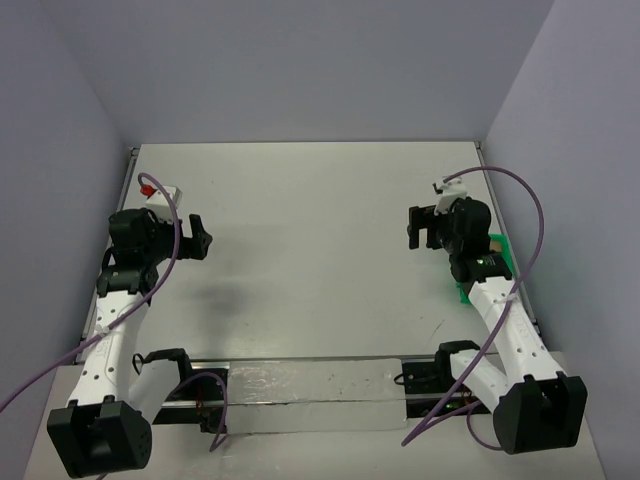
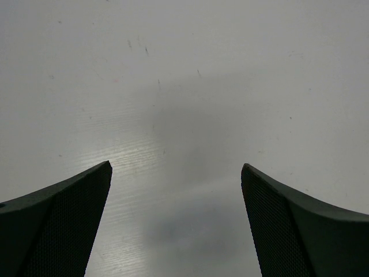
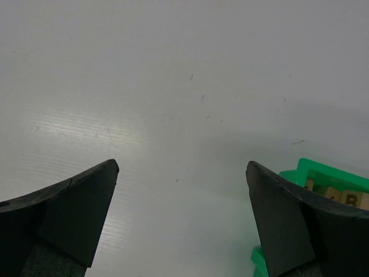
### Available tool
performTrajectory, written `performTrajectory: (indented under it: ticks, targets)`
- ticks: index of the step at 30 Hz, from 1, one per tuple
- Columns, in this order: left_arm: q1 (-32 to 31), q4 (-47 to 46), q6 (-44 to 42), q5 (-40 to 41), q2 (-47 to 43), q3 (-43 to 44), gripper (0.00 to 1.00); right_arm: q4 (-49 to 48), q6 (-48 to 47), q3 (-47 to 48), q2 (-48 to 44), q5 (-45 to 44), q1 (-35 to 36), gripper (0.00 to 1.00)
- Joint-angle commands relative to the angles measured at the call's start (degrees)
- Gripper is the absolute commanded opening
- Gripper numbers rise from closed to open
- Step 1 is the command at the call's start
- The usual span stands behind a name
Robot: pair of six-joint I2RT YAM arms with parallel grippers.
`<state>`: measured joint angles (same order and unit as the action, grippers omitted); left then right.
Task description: Build the wood block tower
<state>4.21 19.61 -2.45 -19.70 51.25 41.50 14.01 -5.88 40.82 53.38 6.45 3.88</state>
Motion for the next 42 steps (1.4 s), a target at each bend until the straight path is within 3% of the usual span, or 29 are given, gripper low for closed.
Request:
performTrajectory:
  ticks: [1,11,18,24,35,42]
  targets:
    - [0.3,-0.3,-1.6,-2.5,-1.3,1.6,0.99,2.4,-1.4,3.6,1.3,0.7,0.3,1.00]
    - [0.4,1.2,-3.0,-5.5,-0.9,1.8,0.99,16.5,-8.3,15.4,10.5,-3.6,-0.6,0.96]
    - [0.4,1.7,-3.5,-7.6,0.1,2.2,0.99,25.3,-14.1,22.9,20.2,-1.0,-11.0,0.80]
    - [0.5,1.8,-3.4,-7.7,0.3,2.1,0.99,30.1,-16.4,26.5,22.9,-1.6,-16.9,0.67]
    - [0.4,2.5,-3.5,-8.6,2.1,2.8,0.99,37.7,-28.8,28.0,23.5,3.5,-32.0,0.61]
    - [0.4,2.6,-3.8,-8.0,2.5,3.2,0.99,35.7,-31.3,27.7,27.8,4.9,-38.4,0.56]
